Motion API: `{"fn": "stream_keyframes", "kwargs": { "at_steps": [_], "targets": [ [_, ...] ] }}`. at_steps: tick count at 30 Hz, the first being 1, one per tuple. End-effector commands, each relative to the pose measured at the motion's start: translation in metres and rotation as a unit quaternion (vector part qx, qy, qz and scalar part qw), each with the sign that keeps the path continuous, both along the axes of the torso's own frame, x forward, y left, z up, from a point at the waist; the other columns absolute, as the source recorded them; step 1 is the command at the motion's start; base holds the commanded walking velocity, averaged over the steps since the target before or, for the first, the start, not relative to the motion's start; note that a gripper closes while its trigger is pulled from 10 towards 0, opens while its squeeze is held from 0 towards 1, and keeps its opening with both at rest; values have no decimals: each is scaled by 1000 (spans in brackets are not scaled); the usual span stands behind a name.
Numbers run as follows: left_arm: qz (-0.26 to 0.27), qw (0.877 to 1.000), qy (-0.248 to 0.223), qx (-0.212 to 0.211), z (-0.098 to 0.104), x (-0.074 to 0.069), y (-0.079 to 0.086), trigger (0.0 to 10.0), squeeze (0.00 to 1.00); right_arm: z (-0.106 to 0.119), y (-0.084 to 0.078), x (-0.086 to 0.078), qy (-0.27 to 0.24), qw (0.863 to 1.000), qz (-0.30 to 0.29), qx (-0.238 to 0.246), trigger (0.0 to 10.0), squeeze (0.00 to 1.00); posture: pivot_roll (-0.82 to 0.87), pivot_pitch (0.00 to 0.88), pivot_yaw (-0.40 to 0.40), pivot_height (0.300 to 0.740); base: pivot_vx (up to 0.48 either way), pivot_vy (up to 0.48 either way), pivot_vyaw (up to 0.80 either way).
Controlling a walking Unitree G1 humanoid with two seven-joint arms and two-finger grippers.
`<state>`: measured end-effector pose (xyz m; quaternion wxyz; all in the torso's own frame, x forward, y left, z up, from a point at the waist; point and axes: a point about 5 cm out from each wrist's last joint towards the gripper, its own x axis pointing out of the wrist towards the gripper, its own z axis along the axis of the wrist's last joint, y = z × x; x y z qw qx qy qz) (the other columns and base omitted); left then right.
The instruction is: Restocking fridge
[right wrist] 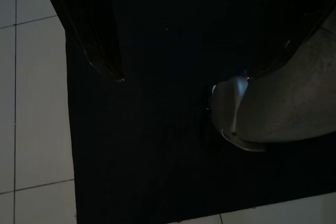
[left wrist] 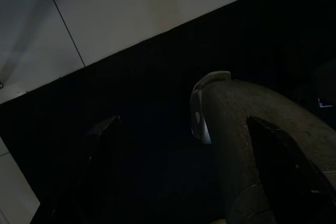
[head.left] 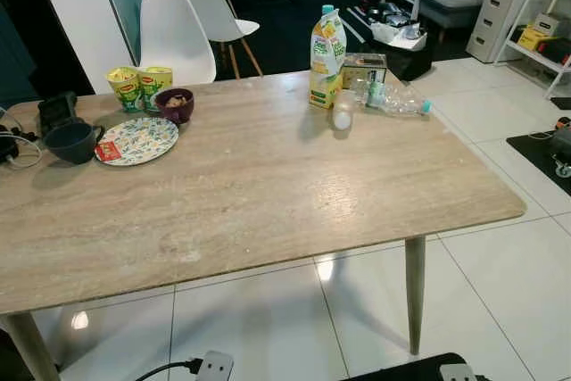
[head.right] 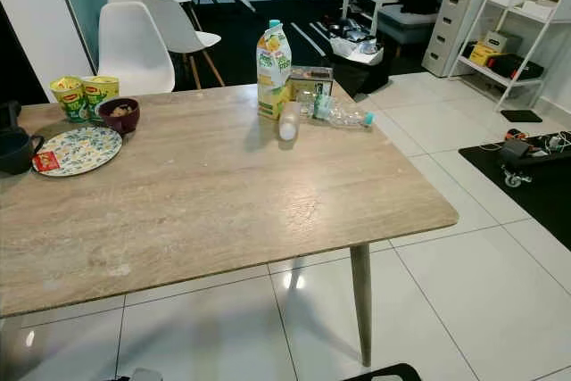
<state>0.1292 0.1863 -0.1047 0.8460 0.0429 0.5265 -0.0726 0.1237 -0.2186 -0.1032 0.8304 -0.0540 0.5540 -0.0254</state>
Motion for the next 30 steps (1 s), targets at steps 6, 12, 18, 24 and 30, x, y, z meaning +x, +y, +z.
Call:
{"fn": "stream_keyframes", "kwargs": {
  "at_steps": [6,12,18,24,30],
  "targets": [
    [6,1000,-10,-1,3,8,2,10000,0,2,-3,6,-4,1000,-3,-3,10000,0,36,0,-36,740,0,0,0],
    [-4,1000,-12,-5,3,10,-5,10000,0,4,-5,9,-7,1000,-5,-5,10000,0,37,0,-42,740,0,0,0],
    [-4,1000,-17,-4,3,13,-7,10000,0,4,-3,12,-10,1000,-3,-4,10000,0,42,0,-42,740,0,0,0],
    [-4,1000,-11,1,2,7,-3,10000,0,6,-5,15,-21,1000,-2,-15,10000,0,49,0,-46,740,0,0,0],
    [151,988,-35,-8,7,14,18,10000,0,15,-11,33,-82,995,-55,1,10000,0,48,0,-47,740,0,0,0]
  ]
}}
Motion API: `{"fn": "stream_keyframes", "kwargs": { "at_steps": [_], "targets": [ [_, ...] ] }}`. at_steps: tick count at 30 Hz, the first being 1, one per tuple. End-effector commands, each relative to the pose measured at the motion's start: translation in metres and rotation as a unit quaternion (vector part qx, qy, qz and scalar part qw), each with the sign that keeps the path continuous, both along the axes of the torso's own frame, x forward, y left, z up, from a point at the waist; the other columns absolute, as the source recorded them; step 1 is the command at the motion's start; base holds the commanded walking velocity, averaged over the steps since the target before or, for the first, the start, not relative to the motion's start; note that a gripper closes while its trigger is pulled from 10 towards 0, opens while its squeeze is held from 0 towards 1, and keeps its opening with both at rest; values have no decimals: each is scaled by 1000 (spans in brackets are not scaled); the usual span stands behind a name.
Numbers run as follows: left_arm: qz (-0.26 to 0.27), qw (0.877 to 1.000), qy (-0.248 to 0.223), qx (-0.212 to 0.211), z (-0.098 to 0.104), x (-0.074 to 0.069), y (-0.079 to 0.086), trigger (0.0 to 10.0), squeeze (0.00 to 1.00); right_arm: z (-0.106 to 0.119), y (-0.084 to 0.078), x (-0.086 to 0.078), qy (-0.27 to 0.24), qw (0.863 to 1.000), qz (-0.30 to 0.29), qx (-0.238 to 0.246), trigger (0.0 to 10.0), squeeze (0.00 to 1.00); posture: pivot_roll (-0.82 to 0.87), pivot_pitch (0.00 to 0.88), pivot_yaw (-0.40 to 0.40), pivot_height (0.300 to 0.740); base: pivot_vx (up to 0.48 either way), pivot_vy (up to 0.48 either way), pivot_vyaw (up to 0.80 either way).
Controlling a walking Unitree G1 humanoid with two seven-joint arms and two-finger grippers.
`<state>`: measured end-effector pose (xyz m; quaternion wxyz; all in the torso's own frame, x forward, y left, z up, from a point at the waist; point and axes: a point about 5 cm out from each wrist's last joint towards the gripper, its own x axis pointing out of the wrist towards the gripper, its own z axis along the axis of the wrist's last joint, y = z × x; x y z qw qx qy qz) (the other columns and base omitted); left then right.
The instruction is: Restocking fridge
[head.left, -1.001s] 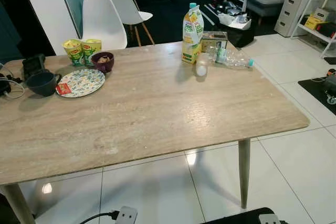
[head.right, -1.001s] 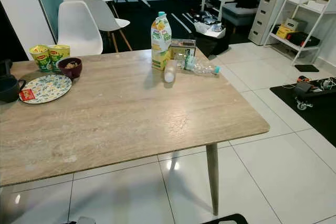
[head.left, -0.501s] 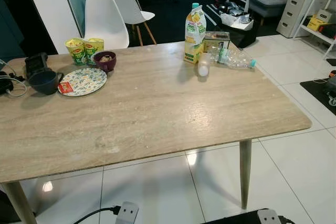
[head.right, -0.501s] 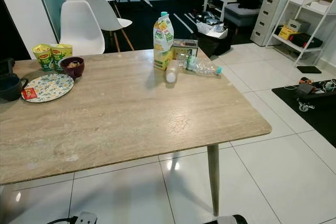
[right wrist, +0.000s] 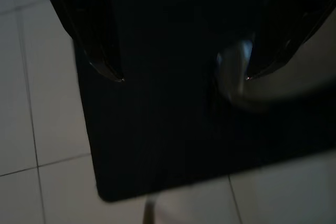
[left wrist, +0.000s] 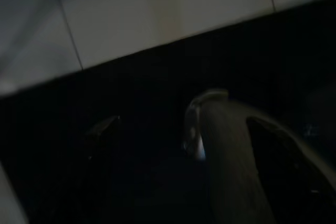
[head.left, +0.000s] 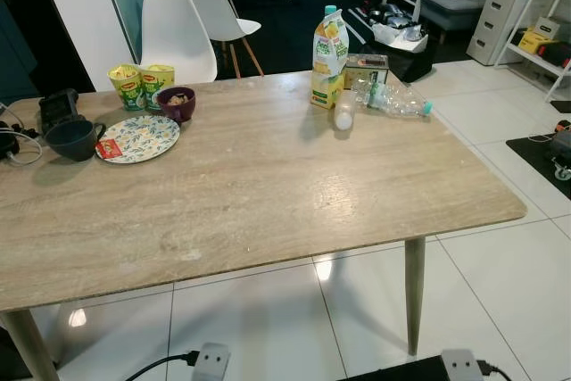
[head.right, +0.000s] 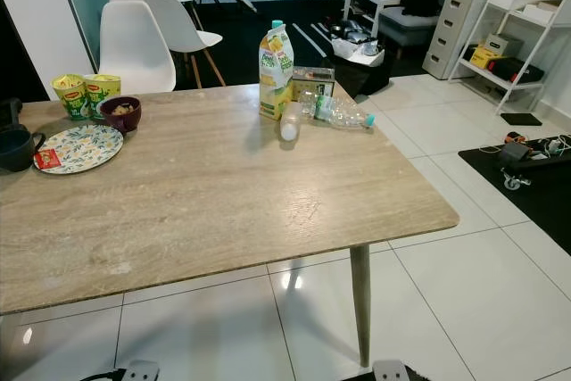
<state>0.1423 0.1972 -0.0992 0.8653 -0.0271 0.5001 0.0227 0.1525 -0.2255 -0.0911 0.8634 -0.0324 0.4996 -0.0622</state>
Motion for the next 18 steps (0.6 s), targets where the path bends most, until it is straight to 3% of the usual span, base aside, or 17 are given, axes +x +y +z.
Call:
{"fn": "stream_keyframes", "kwargs": {
  "at_steps": [1,5,6,8,10,12,13,16,18],
  "targets": [
    [56,998,-8,3,2,2,11,10000,0,4,-4,6,-20,1000,-21,9,10000,0,51,0,-51,740,0,0,0],
    [14,1000,-1,6,2,3,9,10000,0,1,-3,0,16,999,25,-18,10000,0,50,0,-42,740,0,0,0],
    [-20,1000,5,17,2,3,7,10000,0,-1,-2,-3,33,997,65,-39,10000,0,50,0,-42,740,0,0,0],
    [-20,1000,5,17,2,3,7,10000,0,-1,-2,-3,33,997,65,-39,10000,0,50,0,-42,740,0,0,0],
    [-154,985,24,69,-1,0,-3,10000,0,-6,2,-14,76,981,158,-86,10000,0,48,0,-37,740,0,0,0],
    [-154,985,24,69,-1,0,-3,10000,0,-6,2,-14,76,981,158,-86,10000,0,48,0,-37,740,0,0,0],
    [-182,980,27,79,-2,-2,-6,10000,0,-8,3,-17,82,979,164,-92,10000,0,47,0,-35,740,0,0,0],
    [-150,987,18,57,-1,1,-11,10000,0,-4,4,-7,27,999,22,-19,10000,0,43,0,-33,740,0,0,0],
    [-150,987,18,57,-1,1,-11,10000,0,-4,4,-7,27,999,22,-19,10000,0,43,0,-33,740,0,0,0]
  ]
}}
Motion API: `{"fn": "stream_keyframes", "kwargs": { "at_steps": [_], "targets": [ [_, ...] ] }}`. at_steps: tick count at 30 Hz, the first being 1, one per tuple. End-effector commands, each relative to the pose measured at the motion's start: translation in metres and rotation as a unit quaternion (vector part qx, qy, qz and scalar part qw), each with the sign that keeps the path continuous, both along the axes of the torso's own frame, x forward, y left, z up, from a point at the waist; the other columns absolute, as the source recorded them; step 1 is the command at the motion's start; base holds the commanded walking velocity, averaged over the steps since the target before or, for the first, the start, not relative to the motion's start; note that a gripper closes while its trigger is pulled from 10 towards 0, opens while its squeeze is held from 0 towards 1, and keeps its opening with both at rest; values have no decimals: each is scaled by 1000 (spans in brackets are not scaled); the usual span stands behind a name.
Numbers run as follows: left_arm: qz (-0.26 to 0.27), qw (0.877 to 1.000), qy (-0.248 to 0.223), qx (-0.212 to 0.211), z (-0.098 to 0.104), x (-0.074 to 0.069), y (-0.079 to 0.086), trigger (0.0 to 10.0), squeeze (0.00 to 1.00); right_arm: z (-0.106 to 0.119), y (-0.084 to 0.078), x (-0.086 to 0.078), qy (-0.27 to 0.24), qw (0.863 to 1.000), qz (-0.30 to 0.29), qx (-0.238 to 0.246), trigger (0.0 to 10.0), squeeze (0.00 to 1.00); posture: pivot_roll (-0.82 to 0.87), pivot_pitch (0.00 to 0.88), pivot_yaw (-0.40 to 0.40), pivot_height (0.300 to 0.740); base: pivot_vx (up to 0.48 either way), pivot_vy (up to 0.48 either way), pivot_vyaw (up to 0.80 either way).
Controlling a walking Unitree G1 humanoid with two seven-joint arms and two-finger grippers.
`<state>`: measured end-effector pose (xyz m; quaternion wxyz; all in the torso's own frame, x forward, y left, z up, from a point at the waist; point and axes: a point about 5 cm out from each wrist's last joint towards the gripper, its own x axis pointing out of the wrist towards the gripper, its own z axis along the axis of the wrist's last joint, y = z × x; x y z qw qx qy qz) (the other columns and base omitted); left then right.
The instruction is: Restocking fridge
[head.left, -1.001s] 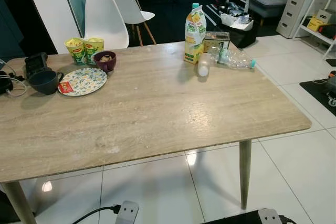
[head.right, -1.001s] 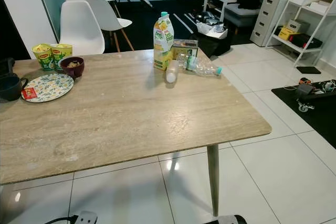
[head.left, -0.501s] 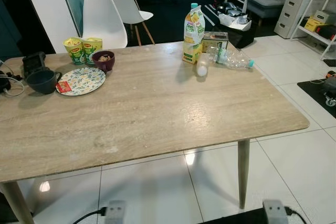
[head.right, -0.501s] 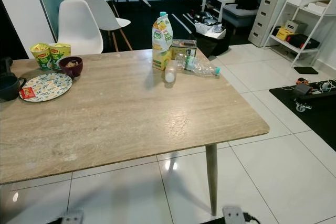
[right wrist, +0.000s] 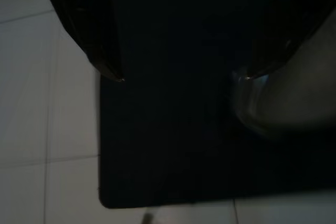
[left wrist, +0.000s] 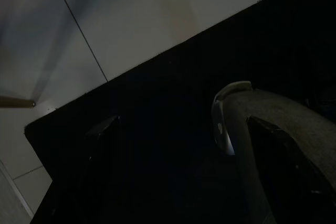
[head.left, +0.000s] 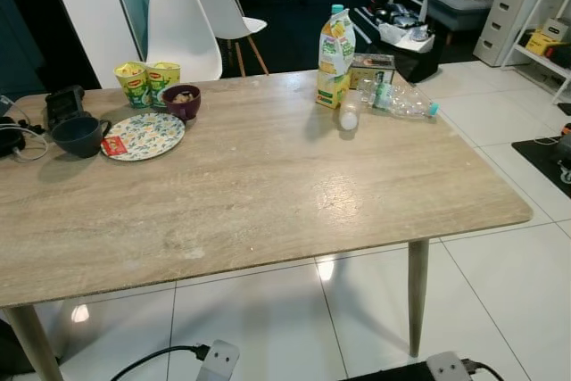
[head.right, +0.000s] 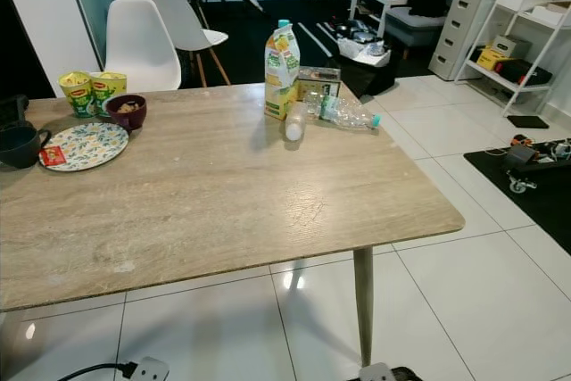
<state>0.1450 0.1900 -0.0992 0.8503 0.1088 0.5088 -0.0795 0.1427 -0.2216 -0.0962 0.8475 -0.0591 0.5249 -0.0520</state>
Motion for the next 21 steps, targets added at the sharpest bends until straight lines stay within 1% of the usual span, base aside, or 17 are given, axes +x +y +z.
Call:
{"fn": "stream_keyframes", "kwargs": {
  "at_steps": [1,2,3,5,7,8,9,11,12,14,15,21],
  "targets": [
    [9,1000,4,-8,-1,-2,-3,10000,0,4,-3,9,-37,996,-70,33,10000,0,42,0,-32,740,0,0,0],
    [-7,1000,7,-2,-2,-3,-3,10000,0,7,-7,14,-63,990,-117,57,10000,0,39,0,-30,740,0,0,0],
    [-32,999,11,7,-2,-5,-3,10000,0,10,-10,17,-79,983,-149,72,10000,0,37,0,-28,740,0,0,0],
    [-60,998,16,17,-3,-7,-3,10000,0,10,-12,17,-75,985,-143,63,10000,0,37,0,-27,740,0,0,0],
    [-60,998,16,17,-3,-7,-3,10000,0,10,-12,17,-75,985,-143,63,10000,0,37,0,-27,740,0,0,0],
    [-61,998,17,17,-3,-7,-3,10000,0,9,-11,14,-60,990,-118,47,10000,0,36,0,-26,740,0,0,0],
    [-60,998,17,16,-3,-7,-4,10000,0,6,-10,9,-35,996,-80,20,10000,0,39,0,-28,740,0,0,0],
    [-60,998,17,16,-3,-7,-4,10000,0,6,-10,9,-35,996,-80,20,10000,0,39,0,-28,740,0,0,0],
    [-60,998,18,14,-4,-8,-6,10000,0,1,-8,-1,5,1000,-9,-22,10000,0,44,0,-29,740,0,0,0],
    [-62,998,18,12,-4,-9,-8,10000,0,-1,-4,-6,20,999,26,-32,10000,0,44,0,-30,740,0,0,0],
    [-62,998,18,11,-4,-9,-8,10000,0,-2,-3,-7,22,999,32,-32,10000,0,43,0,-30,740,0,0,0],
    [-66,998,20,11,-5,-10,-9,10000,0,-1,-5,-6,19,999,19,-26,10000,0,42,0,-31,740,0,0,0]
  ]
}}
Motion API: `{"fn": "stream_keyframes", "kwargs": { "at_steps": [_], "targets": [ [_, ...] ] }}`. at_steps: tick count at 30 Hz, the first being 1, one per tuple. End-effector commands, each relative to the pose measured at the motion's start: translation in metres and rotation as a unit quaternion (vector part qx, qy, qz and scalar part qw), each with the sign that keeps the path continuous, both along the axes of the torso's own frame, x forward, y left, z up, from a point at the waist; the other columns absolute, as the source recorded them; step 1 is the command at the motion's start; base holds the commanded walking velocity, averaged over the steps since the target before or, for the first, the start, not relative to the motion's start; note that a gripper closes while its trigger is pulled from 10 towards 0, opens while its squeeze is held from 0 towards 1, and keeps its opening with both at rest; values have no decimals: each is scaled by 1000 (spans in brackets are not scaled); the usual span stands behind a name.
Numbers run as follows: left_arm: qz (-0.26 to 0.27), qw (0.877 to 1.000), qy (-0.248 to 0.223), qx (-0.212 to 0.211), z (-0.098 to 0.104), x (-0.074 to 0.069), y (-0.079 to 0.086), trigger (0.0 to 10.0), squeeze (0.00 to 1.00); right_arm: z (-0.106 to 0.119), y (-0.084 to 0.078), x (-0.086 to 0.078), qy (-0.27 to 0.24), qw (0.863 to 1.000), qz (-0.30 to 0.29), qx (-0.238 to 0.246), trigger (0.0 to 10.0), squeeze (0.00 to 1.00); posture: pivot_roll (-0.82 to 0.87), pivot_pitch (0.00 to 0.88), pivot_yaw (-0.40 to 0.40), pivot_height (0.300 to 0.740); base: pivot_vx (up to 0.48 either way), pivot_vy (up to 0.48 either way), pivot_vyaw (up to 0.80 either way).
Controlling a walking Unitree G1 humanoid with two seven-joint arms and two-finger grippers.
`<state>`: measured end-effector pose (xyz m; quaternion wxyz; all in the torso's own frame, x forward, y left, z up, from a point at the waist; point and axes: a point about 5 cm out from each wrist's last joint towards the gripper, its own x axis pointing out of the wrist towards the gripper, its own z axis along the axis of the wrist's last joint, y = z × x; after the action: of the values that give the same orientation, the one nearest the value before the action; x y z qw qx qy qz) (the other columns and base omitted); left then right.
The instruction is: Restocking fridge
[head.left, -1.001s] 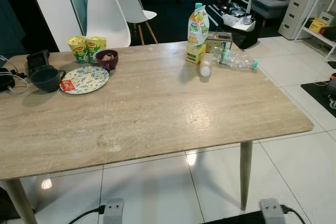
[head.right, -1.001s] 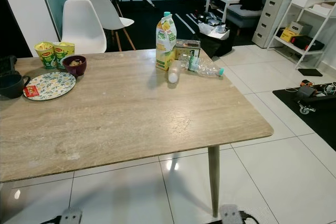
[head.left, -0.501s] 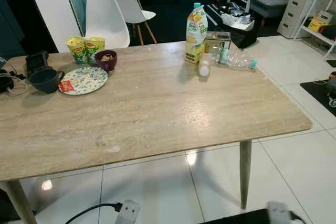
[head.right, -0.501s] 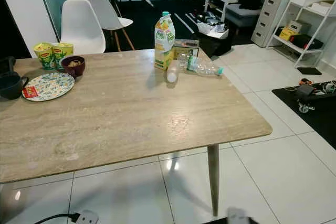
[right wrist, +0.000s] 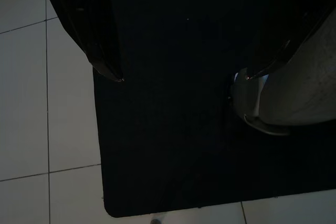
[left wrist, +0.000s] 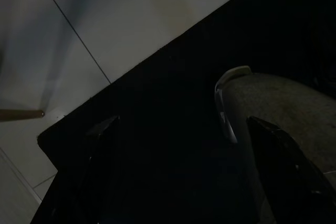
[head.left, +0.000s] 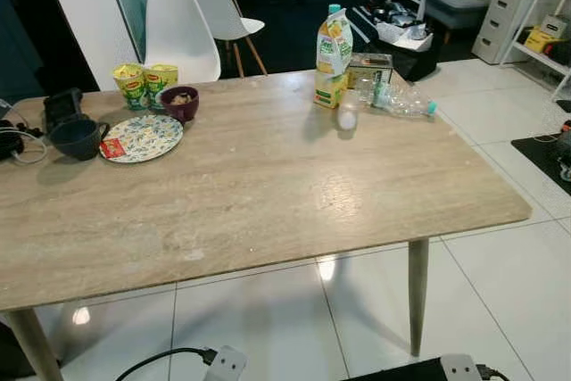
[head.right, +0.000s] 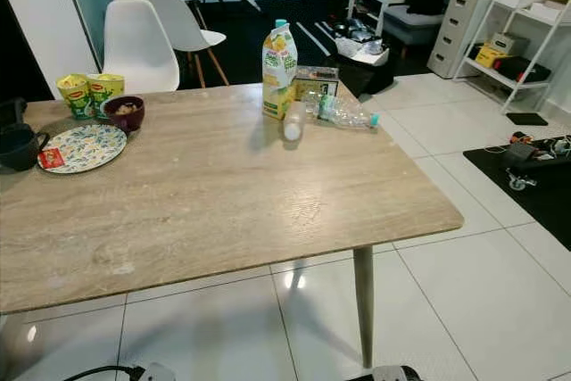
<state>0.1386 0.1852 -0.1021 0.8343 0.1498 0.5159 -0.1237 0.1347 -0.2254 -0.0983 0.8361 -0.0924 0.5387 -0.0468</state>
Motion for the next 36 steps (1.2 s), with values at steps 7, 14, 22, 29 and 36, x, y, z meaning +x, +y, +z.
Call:
{"fn": "stream_keyframes", "kwargs": {
  "at_steps": [7,14,22,29,36],
  "targets": [
    [-8,1000,6,-5,-2,-4,-4,10000,0,1,-1,3,0,1000,2,-4,10000,0,43,0,-32,740,0,0,0],
    [-10,1000,8,-8,-2,-5,-6,10000,0,0,0,1,3,1000,5,-3,10000,0,41,0,-31,740,0,0,0],
    [-10,1000,13,-7,-3,-8,-6,10000,0,0,0,0,5,1000,5,-1,10000,0,41,0,-31,740,0,0,0],
    [-8,1000,15,-14,-3,-9,-5,10000,0,0,1,0,6,1000,8,0,10000,0,44,0,-28,740,0,0,0],
    [-11,1000,15,-24,-2,-6,-3,10000,0,-1,2,0,6,1000,10,2,10000,0,50,0,-21,740,0,0,0]
  ]
}}
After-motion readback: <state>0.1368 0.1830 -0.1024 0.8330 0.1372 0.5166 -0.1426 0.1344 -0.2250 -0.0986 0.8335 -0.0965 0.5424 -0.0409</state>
